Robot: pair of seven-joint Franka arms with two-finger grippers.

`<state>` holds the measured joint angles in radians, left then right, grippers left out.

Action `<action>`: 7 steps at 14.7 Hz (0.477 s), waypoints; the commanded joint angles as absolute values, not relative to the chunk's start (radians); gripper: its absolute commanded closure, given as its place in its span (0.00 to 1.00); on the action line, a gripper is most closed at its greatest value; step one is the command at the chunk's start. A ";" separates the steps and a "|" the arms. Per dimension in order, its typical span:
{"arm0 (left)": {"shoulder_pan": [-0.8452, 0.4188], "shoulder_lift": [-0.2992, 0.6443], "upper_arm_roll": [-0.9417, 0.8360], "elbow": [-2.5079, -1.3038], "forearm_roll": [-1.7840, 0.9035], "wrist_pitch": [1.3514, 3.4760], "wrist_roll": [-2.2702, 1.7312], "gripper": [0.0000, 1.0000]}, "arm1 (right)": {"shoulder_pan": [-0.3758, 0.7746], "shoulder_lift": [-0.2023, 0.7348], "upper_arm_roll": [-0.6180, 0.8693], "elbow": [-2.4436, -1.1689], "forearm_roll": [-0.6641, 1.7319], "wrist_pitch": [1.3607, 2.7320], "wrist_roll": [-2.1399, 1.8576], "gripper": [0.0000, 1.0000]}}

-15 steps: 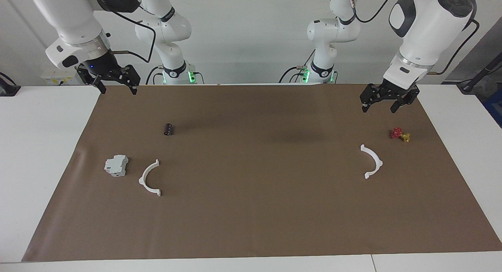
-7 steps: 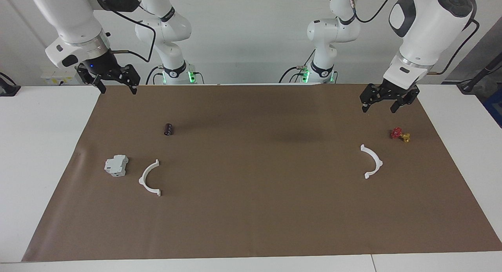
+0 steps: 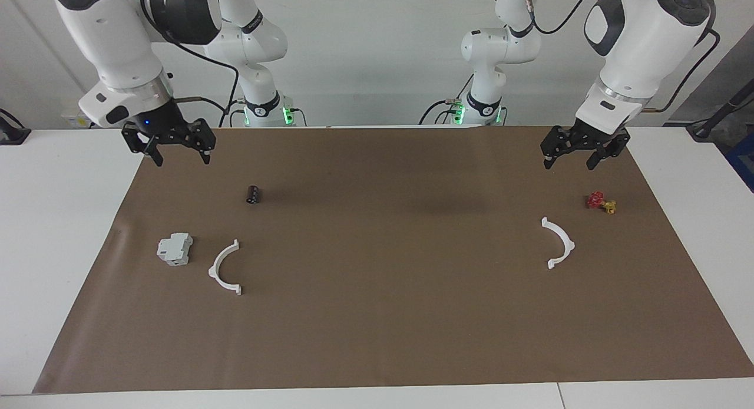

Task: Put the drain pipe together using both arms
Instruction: 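Grasp the white semicircular clamp half with the right gripper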

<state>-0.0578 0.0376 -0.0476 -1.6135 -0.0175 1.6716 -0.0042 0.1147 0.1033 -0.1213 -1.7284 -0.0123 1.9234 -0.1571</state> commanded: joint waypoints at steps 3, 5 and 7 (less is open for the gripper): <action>-0.064 0.014 -0.043 -1.640 -0.006 1.689 -0.017 0.00 | 0.100 0.357 -0.112 -1.710 0.044 2.196 -0.280 0.00; -0.064 0.014 -0.043 -1.640 -0.006 1.689 -0.015 0.00 | 0.094 0.425 -0.112 -1.710 0.072 2.253 -0.363 0.00; -0.064 0.014 -0.043 -1.640 -0.006 1.690 -0.017 0.00 | 0.066 0.481 -0.110 -1.712 0.136 2.298 -0.423 0.00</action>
<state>-0.0578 0.0377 -0.0476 -1.6135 -0.0175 1.6719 -0.0042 0.1012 0.4395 -0.1212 -1.7305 0.0731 2.2707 -0.3394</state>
